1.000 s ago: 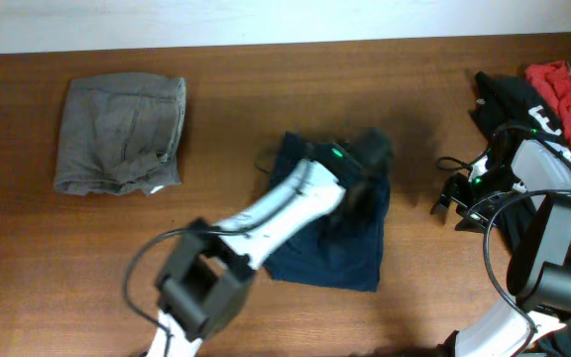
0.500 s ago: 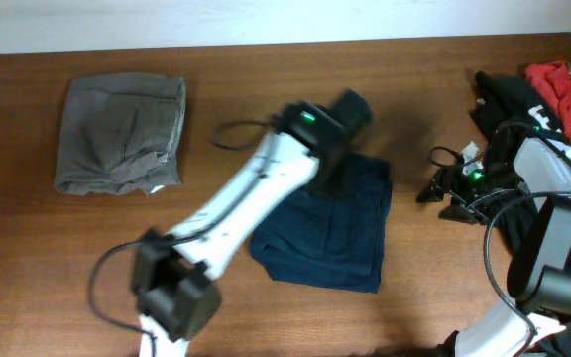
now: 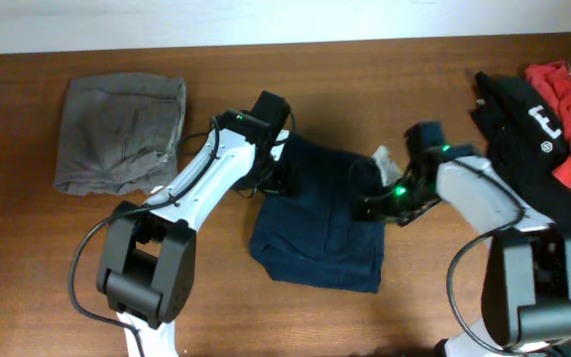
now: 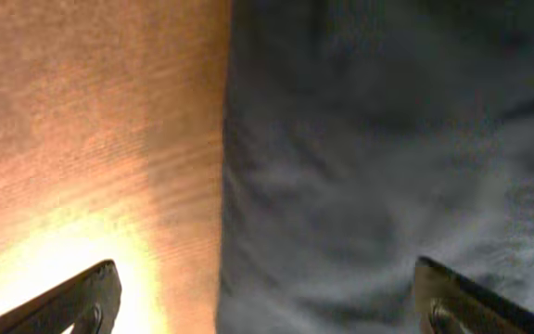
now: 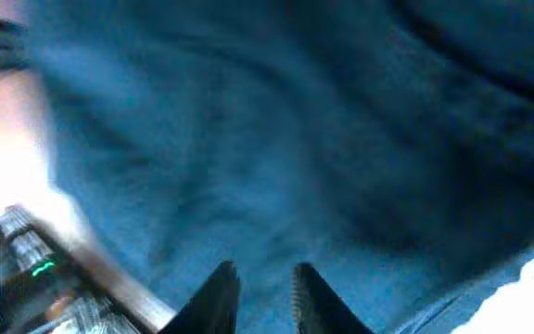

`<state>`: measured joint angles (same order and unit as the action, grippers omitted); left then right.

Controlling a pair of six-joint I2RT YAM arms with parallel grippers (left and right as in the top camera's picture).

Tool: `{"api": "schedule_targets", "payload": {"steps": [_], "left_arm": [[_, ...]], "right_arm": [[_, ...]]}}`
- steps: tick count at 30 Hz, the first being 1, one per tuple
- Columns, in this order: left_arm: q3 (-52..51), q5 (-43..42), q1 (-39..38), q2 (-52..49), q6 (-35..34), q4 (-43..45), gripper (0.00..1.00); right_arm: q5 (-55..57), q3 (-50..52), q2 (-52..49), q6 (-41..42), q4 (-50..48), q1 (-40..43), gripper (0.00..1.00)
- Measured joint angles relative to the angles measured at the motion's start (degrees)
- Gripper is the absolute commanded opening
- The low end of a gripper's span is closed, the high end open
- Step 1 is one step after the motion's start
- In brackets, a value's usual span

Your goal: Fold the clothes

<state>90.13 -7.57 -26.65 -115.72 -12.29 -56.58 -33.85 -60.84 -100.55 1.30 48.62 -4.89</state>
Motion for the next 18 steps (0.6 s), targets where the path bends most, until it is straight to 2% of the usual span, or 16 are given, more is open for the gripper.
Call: {"api": "schedule_targets", "payload": {"steps": [2, 5, 6, 8, 9, 10, 13, 18], "left_arm": [[-3.1, -1.8, 1.5, 0.0, 1.2, 0.4, 0.99], [-5.3, -4.5, 2.9, 0.0, 2.0, 0.6, 0.98], [-6.1, -5.5, 3.3, 0.0, 2.1, 1.2, 0.81], [-6.8, -6.4, 3.4, 0.0, 2.3, 1.7, 0.18], [-6.9, -6.9, 3.4, 0.0, 2.3, 1.7, 0.06], [-6.9, -7.3, 3.4, 0.0, 2.3, 1.3, 0.00], [-6.9, -8.1, 3.3, 0.0, 2.4, -2.8, 0.01], [-5.7, -4.7, 4.7, 1.9, 2.6, -12.0, 0.01]], "right_arm": [[7.1, 3.6, 0.0, 6.5, -0.9, -0.7, 0.23], [10.6, 5.0, 0.0, 9.5, -1.4, -0.1, 0.23], [11.7, 5.6, 0.0, 10.5, -1.3, 0.2, 0.23], [12.4, 5.7, 0.0, 11.0, -1.0, 0.2, 0.22], [12.5, 5.7, 0.0, 11.2, -1.1, 0.2, 0.22], [12.9, 5.7, 0.0, 11.6, -1.0, 0.2, 0.22], [13.1, 5.7, 0.0, 11.6, -0.7, 0.2, 0.22], [13.6, 5.7, 0.0, 10.6, 0.2, 0.2, 0.23]]}}
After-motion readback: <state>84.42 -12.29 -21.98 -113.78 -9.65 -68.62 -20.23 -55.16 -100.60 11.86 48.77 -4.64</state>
